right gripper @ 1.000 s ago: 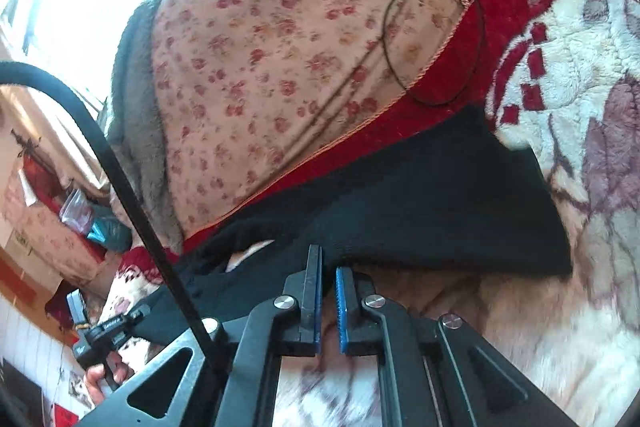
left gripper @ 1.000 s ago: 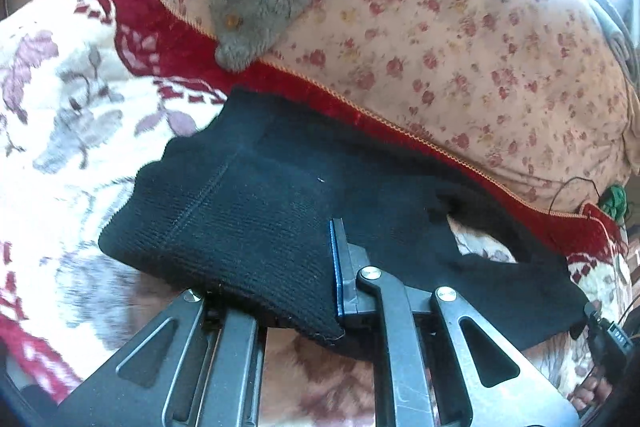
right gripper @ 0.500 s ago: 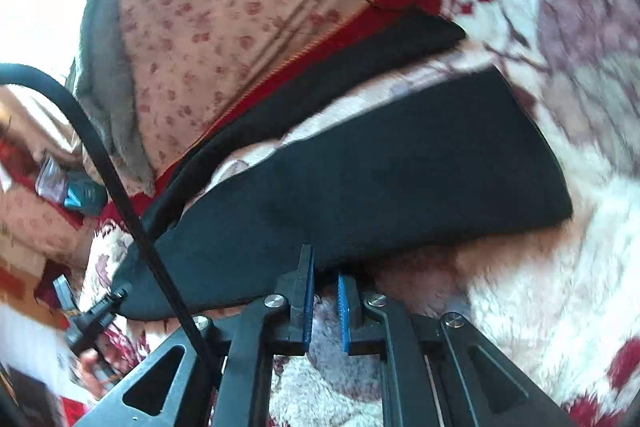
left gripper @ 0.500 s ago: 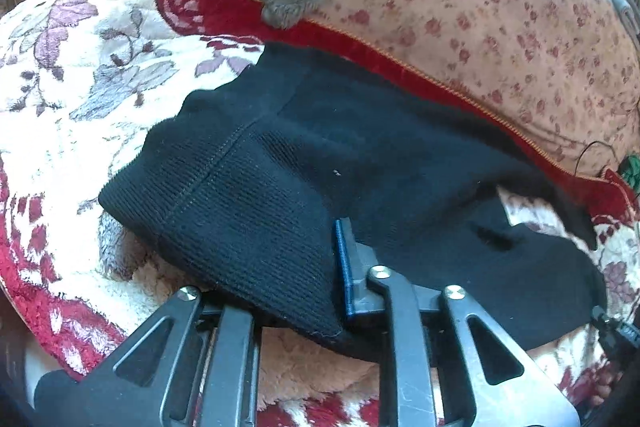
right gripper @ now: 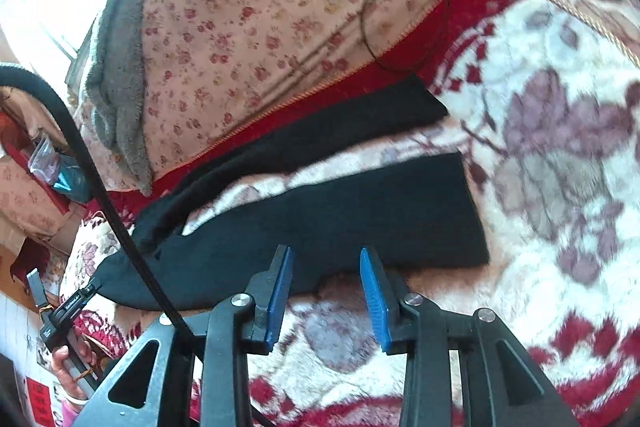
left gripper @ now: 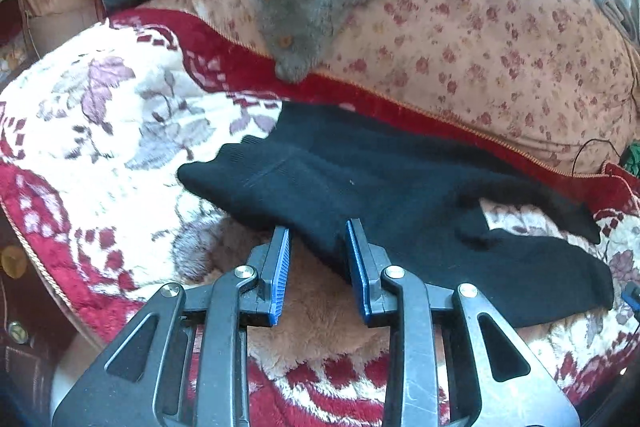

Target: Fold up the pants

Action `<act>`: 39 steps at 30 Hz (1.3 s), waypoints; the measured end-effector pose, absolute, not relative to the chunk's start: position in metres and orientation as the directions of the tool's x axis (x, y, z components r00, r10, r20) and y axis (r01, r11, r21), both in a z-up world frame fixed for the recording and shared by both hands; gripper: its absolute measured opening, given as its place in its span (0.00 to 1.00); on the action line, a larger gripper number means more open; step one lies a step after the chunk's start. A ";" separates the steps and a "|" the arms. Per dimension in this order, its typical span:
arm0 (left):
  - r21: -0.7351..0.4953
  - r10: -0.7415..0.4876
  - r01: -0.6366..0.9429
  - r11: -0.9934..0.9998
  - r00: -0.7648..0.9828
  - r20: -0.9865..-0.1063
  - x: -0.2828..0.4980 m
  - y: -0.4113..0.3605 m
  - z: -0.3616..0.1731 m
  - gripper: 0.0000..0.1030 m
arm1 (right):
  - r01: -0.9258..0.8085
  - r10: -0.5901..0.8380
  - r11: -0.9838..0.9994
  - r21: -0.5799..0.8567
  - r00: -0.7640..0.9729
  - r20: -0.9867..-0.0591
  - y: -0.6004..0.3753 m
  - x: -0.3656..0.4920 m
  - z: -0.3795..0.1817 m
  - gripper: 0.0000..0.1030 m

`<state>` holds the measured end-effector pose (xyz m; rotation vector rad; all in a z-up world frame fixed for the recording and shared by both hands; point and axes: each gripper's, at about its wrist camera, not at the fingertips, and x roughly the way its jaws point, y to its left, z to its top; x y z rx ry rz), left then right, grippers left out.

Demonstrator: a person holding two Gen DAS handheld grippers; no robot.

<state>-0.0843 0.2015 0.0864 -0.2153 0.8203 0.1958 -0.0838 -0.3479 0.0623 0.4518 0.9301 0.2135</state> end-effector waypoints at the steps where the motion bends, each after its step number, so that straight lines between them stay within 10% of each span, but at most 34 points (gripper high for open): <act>1: -0.117 0.089 -0.256 0.960 0.671 -0.736 -0.086 0.203 0.091 0.26 | 0.007 0.370 0.886 0.463 0.592 -0.716 -0.345 -0.082 0.065 0.33; 6: -0.125 0.109 -0.265 0.956 0.717 -0.688 -0.094 0.208 0.117 0.27 | -0.041 0.400 0.875 0.482 0.622 -0.673 -0.333 -0.064 0.081 0.40; 10: -0.191 0.023 -0.203 0.960 0.740 -0.672 -0.083 0.202 0.126 0.55 | -0.082 0.402 0.885 0.459 0.632 -0.662 -0.321 -0.046 0.088 0.45; 23: -0.197 -0.287 0.219 0.956 0.543 -0.789 0.050 0.109 0.087 0.56 | -0.403 0.338 0.909 0.108 0.559 -0.757 -0.267 0.076 0.064 0.58; 39: -0.180 -0.377 0.574 0.799 0.244 -0.894 0.191 0.050 0.032 0.56 | -0.616 0.347 0.783 0.090 0.311 -0.885 -0.279 0.207 0.003 0.62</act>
